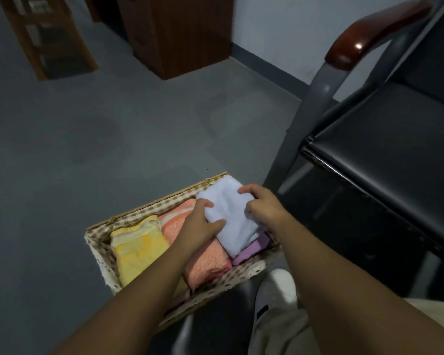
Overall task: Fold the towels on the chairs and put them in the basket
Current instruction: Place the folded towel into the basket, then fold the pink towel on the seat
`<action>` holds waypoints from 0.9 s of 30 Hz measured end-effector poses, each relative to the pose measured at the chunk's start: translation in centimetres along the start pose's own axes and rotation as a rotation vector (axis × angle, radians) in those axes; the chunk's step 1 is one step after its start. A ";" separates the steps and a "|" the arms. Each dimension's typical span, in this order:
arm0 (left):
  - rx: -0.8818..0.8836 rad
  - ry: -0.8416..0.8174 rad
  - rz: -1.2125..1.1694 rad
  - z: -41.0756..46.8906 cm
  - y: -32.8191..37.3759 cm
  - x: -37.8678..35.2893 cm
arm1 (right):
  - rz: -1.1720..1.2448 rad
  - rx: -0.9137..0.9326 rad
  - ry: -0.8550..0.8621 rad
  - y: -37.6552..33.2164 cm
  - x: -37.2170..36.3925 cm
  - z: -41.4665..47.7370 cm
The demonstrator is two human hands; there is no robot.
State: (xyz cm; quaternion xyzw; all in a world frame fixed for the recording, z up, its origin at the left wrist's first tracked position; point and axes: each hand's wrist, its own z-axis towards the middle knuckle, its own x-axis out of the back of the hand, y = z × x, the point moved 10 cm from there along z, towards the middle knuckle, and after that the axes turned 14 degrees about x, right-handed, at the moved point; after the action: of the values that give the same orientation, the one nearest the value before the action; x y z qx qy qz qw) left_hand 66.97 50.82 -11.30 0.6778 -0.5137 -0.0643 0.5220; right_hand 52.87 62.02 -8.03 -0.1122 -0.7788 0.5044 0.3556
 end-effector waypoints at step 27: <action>-0.257 0.213 0.527 -3.2 20.5 4.6 | -0.828 0.282 0.182 -14.3 15.3 -5.5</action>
State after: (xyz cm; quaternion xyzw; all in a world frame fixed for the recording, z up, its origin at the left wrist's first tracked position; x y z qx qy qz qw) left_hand 58.21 50.89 8.05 0.4528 -0.6017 0.0801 0.6531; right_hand 48.10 67.36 12.44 0.2148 -0.6472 0.4088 0.6065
